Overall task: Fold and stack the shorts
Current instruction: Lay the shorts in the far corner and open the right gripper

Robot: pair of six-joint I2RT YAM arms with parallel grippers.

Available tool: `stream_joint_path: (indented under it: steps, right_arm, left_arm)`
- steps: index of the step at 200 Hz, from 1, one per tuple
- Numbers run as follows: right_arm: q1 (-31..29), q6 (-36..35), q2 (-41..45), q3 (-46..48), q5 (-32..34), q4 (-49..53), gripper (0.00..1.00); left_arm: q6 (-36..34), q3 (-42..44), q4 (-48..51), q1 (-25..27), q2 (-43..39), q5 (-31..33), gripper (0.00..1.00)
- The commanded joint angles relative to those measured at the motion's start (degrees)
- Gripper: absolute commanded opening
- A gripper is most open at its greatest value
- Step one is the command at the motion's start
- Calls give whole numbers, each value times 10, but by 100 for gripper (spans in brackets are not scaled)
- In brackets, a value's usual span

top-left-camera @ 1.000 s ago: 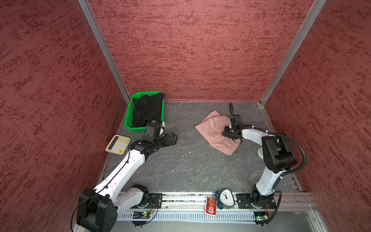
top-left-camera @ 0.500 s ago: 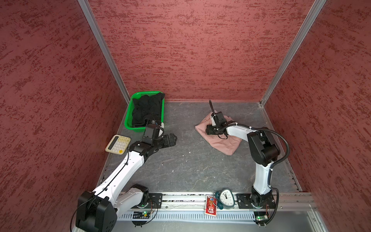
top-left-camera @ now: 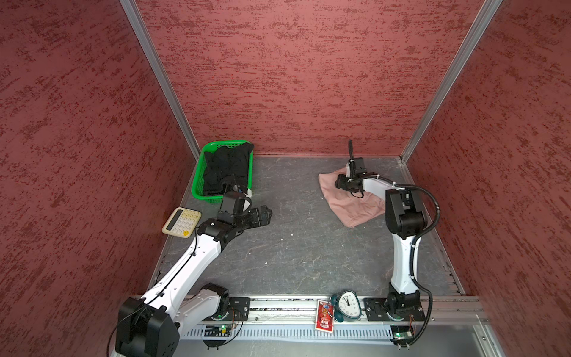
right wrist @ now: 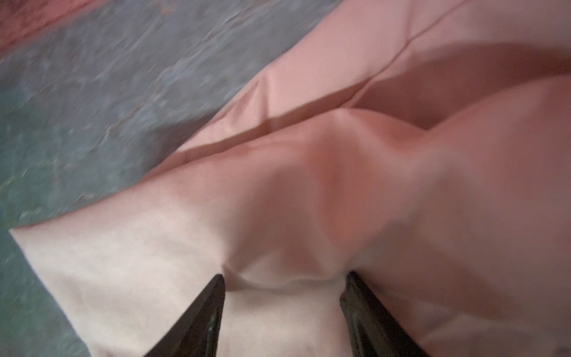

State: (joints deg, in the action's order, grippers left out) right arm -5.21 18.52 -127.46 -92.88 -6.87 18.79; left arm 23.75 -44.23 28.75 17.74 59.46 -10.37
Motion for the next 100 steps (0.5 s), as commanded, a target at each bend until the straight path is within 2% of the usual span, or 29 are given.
stream_joint_path:
  steps: [1, 23, 51, 100]
  right_arm:
    - [38, -30, -36, -51, -37, 47, 67]
    - [37, -42, -16, -97, -44, 83, 70]
    - [34, -22, 67, -56, -40, 90, 72]
    - [34, -71, 120, 24, 23, 197, 70]
  left_arm:
    - [3, 9, 3, -6, -8, 0, 99]
    - [2, 5, 9, -7, -9, -4, 99]
    - [7, 2, 14, -8, -20, -4, 99]
    - [9, -8, 16, -9, -25, -14, 100]
